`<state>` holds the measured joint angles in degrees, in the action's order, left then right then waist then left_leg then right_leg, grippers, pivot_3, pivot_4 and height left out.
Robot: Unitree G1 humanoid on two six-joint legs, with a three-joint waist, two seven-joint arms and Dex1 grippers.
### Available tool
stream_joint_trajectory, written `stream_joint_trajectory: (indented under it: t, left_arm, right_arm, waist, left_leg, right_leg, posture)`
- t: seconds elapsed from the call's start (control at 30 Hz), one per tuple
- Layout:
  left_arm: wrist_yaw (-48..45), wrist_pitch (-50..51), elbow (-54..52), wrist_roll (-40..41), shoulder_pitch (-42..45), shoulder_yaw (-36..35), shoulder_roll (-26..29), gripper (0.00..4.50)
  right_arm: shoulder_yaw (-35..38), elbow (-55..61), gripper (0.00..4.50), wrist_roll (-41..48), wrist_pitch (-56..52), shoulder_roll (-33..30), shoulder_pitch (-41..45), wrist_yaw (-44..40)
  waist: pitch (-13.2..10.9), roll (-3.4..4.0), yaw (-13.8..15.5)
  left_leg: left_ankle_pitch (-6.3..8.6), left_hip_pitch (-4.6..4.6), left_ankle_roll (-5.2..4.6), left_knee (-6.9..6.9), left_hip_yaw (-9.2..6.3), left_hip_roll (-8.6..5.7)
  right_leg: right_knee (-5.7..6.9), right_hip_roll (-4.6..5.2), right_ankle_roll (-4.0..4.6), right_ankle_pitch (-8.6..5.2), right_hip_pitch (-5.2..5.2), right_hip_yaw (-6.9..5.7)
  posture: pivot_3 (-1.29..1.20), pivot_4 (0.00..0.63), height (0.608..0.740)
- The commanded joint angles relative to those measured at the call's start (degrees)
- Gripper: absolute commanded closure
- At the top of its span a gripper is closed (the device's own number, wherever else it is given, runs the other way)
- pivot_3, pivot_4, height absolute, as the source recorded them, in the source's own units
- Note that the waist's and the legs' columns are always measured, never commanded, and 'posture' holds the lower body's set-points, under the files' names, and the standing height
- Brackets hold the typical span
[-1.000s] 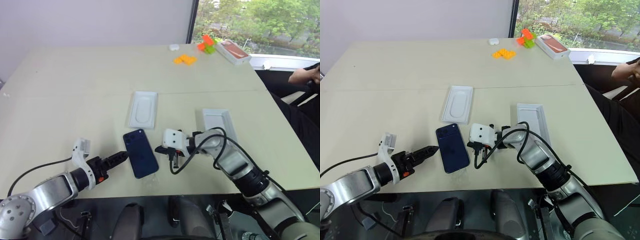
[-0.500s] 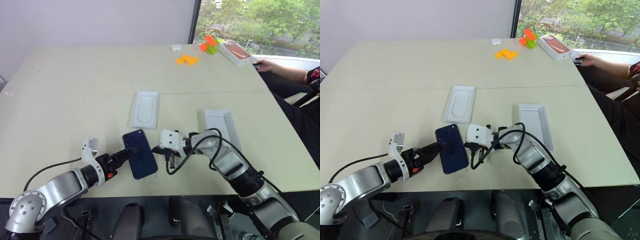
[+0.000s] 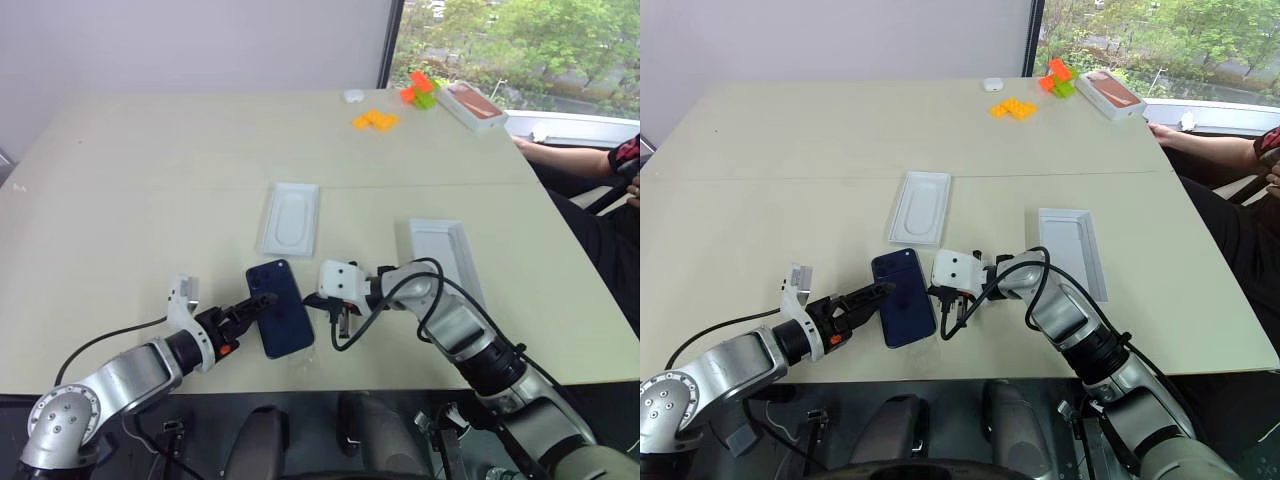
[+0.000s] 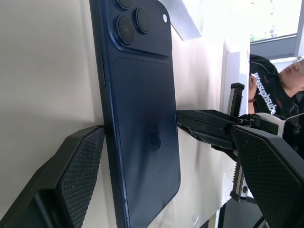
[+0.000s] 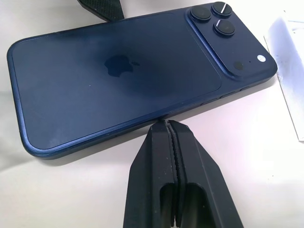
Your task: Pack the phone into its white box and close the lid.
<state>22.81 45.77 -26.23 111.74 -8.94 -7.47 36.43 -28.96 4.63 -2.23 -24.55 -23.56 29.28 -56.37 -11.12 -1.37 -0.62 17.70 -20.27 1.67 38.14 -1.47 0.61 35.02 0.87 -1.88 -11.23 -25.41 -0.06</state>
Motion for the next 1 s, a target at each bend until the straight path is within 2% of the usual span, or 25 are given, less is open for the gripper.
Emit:
stream_joint_trajectory:
  t: [0.03, 0.4, 1.0]
  left_arm:
    - [-2.5, 1.6, -3.7, 1.3, 0.2, 3.5, -1.1, 0.0]
    - [-4.4, 0.5, -6.3, 1.3, 1.0, 3.6, -3.3, 0.0]
    - [-1.5, 0.2, -3.3, 1.3, -1.7, 1.6, -0.7, 0.0]
  right_arm:
    - [-1.7, 2.9, 4.45, 0.9, 0.4, 2.0, -0.5, -0.3]
    - [-1.3, 2.9, 4.45, 0.7, 0.2, 1.8, -0.8, -0.2]
    - [0.7, 1.5, 4.45, -1.7, 2.2, 0.6, 0.8, 0.6]
  waist:
    - [0.0, 0.0, 0.0]
    - [0.0, -0.01, 0.0]
    - [0.0, -0.01, -0.2]
  left_leg:
    - [0.0, 0.0, 0.0, 0.0, 0.0, 0.0]
    - [0.0, -0.04, 0.0, 0.0, -0.01, -0.02]
    - [0.0, -0.07, 0.0, -0.01, -0.05, 0.0]
  right_leg:
    - [0.0, 0.0, 0.0, 0.0, 0.0, 0.0]
    - [-0.03, 0.03, 0.0, 0.0, -0.01, -0.01]
    - [-0.07, 0.01, -0.01, -0.01, -0.04, -0.02]
  posture:
    - [0.0, 0.15, 0.733]
    - [0.0, 0.15, 0.733]
    - [0.0, 0.15, 0.733]
